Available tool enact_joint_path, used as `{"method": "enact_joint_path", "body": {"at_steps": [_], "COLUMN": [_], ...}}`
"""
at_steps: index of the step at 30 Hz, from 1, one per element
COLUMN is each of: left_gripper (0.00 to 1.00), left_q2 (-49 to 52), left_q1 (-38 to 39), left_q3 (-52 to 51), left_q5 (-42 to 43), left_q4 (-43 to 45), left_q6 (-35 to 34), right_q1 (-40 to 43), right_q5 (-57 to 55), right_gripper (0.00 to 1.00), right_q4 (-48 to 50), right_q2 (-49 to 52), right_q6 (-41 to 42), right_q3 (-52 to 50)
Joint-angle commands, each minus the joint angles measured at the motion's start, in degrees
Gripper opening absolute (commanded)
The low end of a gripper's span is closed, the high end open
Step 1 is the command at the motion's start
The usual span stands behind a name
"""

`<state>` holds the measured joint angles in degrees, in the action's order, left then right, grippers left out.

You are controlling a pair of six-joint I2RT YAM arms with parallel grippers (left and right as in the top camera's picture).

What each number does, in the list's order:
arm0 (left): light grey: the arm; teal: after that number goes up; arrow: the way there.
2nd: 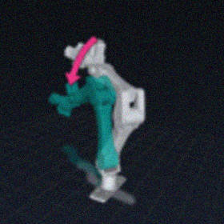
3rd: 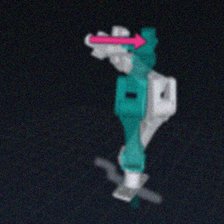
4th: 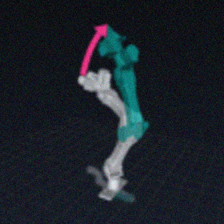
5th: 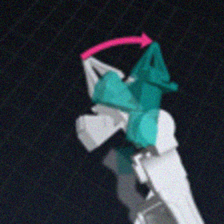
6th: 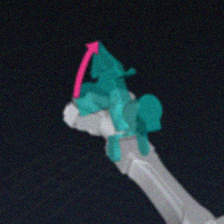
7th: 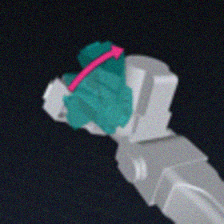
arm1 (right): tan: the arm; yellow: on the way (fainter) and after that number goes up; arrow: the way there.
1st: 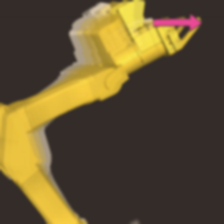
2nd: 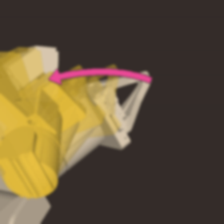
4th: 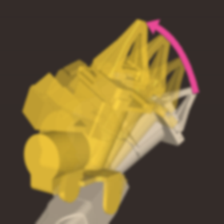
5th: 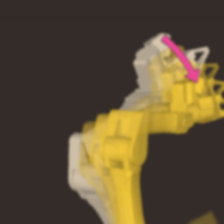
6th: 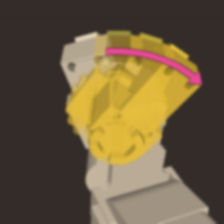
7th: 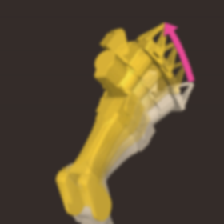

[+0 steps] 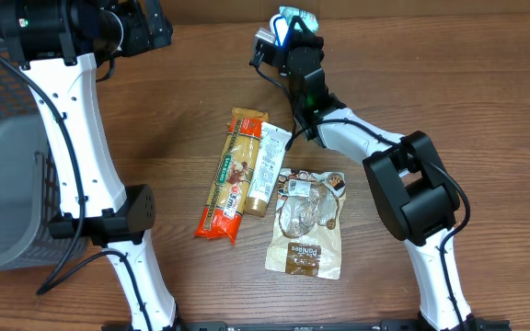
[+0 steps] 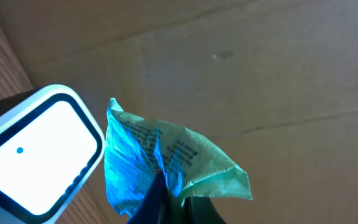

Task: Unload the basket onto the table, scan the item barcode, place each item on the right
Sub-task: 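Hold the tissue pack in front of the white scanner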

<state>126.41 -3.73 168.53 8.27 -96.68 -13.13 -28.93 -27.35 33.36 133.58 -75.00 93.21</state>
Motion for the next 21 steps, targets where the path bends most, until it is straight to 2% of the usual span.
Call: {"method": "enact_joint_path", "body": {"at_steps": [1,16,21], "left_gripper": [1.0,0.99,1.0], "left_q2": [-0.9,-0.9,-0.9], "left_q1": [0.5,0.5,0.5], "left_q3": [0.3,0.3,0.3], "left_q5": [-0.4,-0.4,-0.3], "left_q4": [-0.1,-0.1,-0.1], "left_q6": [0.1,0.1,0.1], "right_q1": [0.2,-0.7,-1.2], "right_q5": [0.6,-0.2,-0.3], "right_gripper": [0.04,0.04,0.04], "right_q4": [0.7,0.7,-5.7], "right_q2": [-0.8,-0.9,-4.8], "right_q6": [-0.5,-0.1,1.0], "right_q3": [1.2,1.2,1.2]}}
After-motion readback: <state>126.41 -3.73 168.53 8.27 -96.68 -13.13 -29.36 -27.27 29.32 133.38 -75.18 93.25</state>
